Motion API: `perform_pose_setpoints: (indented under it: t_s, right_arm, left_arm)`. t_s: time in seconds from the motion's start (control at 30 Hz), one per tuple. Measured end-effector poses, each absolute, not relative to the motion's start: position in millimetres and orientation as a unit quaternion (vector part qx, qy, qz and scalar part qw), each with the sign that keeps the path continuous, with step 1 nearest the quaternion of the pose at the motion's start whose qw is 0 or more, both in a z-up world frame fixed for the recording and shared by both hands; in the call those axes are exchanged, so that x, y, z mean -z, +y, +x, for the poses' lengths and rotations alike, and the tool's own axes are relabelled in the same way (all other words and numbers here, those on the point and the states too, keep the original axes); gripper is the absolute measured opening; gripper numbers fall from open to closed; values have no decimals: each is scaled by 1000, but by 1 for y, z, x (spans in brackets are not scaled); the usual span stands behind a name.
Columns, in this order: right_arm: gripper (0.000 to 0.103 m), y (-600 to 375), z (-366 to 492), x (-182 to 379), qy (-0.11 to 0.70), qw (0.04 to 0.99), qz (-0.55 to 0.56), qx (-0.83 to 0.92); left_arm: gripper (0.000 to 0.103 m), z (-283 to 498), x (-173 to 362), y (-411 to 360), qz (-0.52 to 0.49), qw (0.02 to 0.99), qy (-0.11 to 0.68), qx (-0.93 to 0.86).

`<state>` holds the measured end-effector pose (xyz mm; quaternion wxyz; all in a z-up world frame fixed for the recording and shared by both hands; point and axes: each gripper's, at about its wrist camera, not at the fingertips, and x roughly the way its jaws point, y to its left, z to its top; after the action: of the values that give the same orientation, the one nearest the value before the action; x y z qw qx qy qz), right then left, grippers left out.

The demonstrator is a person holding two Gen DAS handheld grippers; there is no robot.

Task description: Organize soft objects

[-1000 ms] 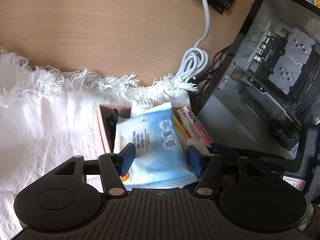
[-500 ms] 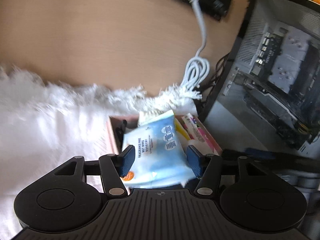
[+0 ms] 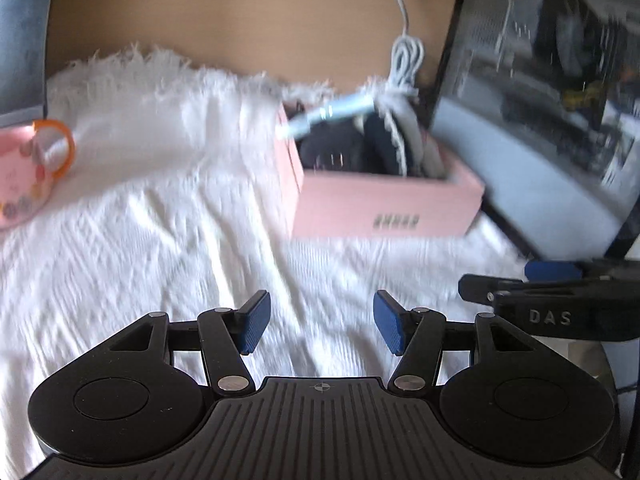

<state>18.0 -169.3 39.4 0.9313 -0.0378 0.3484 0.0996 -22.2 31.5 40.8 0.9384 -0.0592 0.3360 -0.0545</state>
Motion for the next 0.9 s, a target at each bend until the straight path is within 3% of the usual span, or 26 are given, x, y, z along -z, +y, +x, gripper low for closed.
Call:
perform_pose_setpoints:
  t_s: [0.1, 0.17, 0.27, 0.9]
  right_arm:
    - [81, -166, 23, -17, 357, 928, -59, -91]
    - [89, -166, 24, -6, 351, 932, -63, -71]
    - [92, -168, 17, 1, 336, 938, -58, -71]
    - [94, -174, 15, 8, 319, 943, -30, -88]
  left_arm:
    - [62, -22, -27, 20, -47, 943, 328, 35]
    - [62, -19, -19, 16, -45, 940, 336, 27]
    - [63, -21, -11, 7, -23, 943, 333, 14]
    - [66, -19, -7, 4, -6, 945, 325, -23]
